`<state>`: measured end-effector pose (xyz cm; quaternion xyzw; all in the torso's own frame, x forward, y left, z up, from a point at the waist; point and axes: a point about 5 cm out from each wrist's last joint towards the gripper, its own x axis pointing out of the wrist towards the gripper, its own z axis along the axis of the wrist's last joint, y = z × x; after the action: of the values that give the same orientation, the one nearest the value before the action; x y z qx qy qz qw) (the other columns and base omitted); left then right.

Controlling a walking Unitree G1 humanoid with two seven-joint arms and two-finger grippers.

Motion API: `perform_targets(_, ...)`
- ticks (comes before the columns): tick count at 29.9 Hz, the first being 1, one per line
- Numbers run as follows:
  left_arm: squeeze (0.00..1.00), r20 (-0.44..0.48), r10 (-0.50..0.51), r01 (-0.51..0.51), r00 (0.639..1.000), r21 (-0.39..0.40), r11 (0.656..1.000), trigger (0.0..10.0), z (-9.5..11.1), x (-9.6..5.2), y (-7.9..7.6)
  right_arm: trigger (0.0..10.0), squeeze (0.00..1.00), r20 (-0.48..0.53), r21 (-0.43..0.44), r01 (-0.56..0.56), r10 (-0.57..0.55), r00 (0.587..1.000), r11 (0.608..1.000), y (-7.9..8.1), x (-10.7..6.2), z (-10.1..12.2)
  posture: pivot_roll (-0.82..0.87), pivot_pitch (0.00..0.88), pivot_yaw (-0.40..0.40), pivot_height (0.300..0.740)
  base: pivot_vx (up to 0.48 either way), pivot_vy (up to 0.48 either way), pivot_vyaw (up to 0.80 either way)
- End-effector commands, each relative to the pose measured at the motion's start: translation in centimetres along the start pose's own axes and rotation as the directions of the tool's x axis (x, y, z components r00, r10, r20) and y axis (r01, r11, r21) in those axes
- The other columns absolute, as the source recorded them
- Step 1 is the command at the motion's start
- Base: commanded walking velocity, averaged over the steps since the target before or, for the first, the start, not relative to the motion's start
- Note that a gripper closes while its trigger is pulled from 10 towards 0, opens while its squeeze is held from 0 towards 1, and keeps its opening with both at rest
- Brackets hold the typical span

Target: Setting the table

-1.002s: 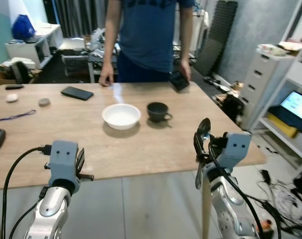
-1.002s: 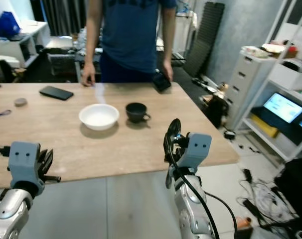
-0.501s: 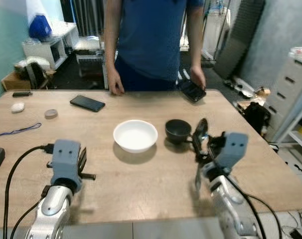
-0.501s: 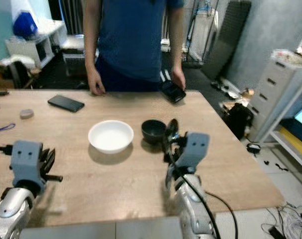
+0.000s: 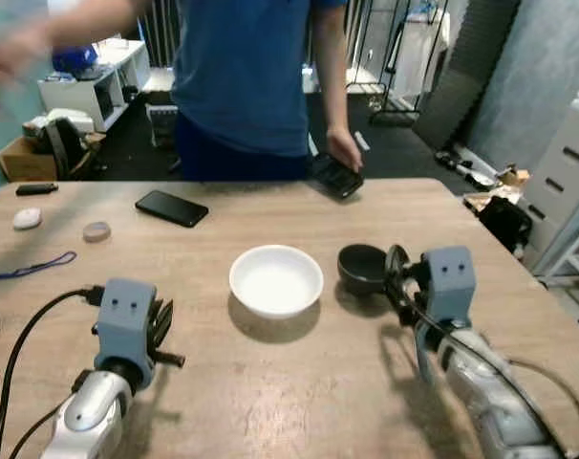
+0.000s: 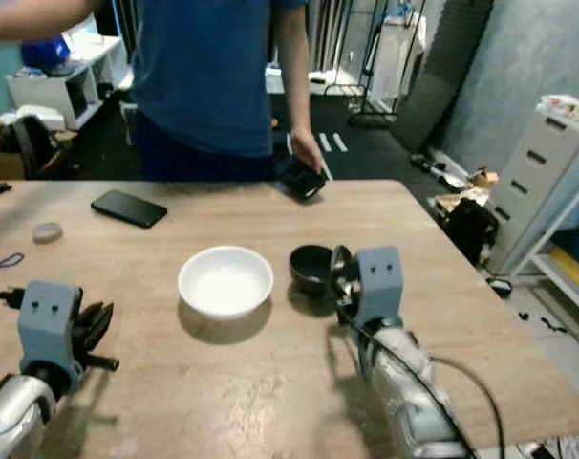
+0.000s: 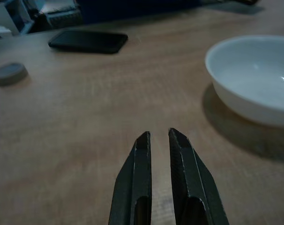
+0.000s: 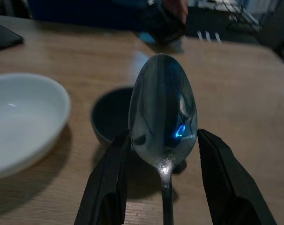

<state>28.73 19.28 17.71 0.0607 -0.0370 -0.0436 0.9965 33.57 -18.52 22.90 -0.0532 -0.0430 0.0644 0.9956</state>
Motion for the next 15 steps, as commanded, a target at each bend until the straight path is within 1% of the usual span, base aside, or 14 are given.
perform_targets(1, 0.0, -0.024, -0.008, 0.008, 1.0, -0.005, 1.0, 10.0, -0.5, -0.3, -0.4, 10.0, 0.0, -0.024, 0.011, -0.03, 0.031, 0.999, 0.999, 0.1, -0.2, 0.7, 0.06, 0.12, 0.02, 0.74, 0.0, 0.0, 0.0)
perform_targets(2, 0.0, -0.024, -0.008, 0.008, 1.0, -0.005, 1.0, 10.0, -0.5, -0.3, -0.4, 10.0, 0.0, -0.024, 0.011, -0.03, 0.031, 0.999, 0.999, 0.1, -0.2, 0.7, 0.06, 0.12, 0.02, 0.74, 0.0, 0.0, 0.0)
perform_targets(3, 0.0, -0.031, -0.012, 0.012, 0.999, -0.004, 1.0, 10.0, -0.6, -0.5, -0.6, 10.0, 0.0, -0.042, 0.027, -0.053, 0.054, 0.998, 0.998, 0.0, -0.4, 1.4, 0.06, 0.124, 0.013, 0.74, 0.0, 0.0, 0.0)
perform_targets(4, 0.0, -0.036, -0.016, 0.016, 0.999, -0.002, 1.0, 10.0, -0.7, -0.6, -0.7, 10.0, 0.0, -0.054, 0.033, -0.071, 0.072, 0.996, 0.997, 0.0, -0.6, 1.6, 0.05, 0.126, 0.012, 0.74, 0.0, 0.0, 0.0)
perform_targets(6, 0.0, -0.047, -0.022, 0.022, 0.999, 0.0, 1.0, 10.0, -0.9, -0.8, -0.9, 10.0, 0.0, -0.101, 0.054, -0.106, 0.111, 0.989, 0.993, 0.1, -1.2, 1.5, 0.05, 0.13, 0.011, 0.74, 0.0, 0.0, 0.0)
perform_targets(7, 0.0, -0.054, -0.025, 0.025, 0.998, 0.0, 1.0, 10.0, -1.1, -0.9, -0.9, 10.0, 0.0, -0.139, 0.034, -0.142, 0.145, 0.98, 0.989, 0.3, -1.7, 1.2, 0.05, 0.131, 0.01, 0.74, 0.0, 0.0, 0.0)
perform_targets(8, 0.0, -0.054, -0.025, 0.025, 0.998, 0.0, 1.0, 10.0, -1.1, -0.9, -0.9, 10.0, 0.0, -0.139, 0.034, -0.142, 0.145, 0.98, 0.989, 0.3, -1.7, 1.2, 0.05, 0.131, 0.01, 0.74, 0.0, 0.0, 0.0)
perform_targets(10, 0.0, -0.064, -0.025, 0.025, 0.998, 0.001, 1.0, 10.0, -1.2, -0.9, -0.9, 10.0, 0.0, -0.181, 0.03, -0.185, 0.187, 0.965, 0.982, 0.7, -2.3, 0.8, 0.04, 0.134, 0.008, 0.74, 0.0, 0.0, 0.0)
perform_targets(12, 0.0, -0.071, -0.026, 0.026, 0.997, 0.003, 1.0, 10.0, -1.4, -0.9, -1.0, 10.0, 0.0, -0.236, 0.045, -0.199, 0.204, 0.95, 0.979, 1.0, -2.6, -0.3, 0.04, 0.135, 0.002, 0.74, 0.0, 0.0, 0.0)
perform_targets(14, 0.0, -0.074, -0.023, 0.023, 0.997, 0.004, 1.0, 10.0, -1.5, -0.8, -1.1, 10.0, 0.0, -0.294, 0.102, -0.174, 0.196, 0.936, 0.98, 1.4, -2.4, -2.1, 0.04, 0.138, -0.006, 0.74, 0.0, 0.0, 0.0)
perform_targets(15, 0.0, -0.075, -0.019, 0.019, 0.997, 0.003, 1.0, 10.0, -1.5, -0.8, -1.2, 10.0, 0.0, -0.308, 0.144, -0.148, 0.187, 0.933, 0.978, 1.7, -2.1, -2.7, 0.04, 0.138, -0.007, 0.74, 0.0, 0.0, 0.0)
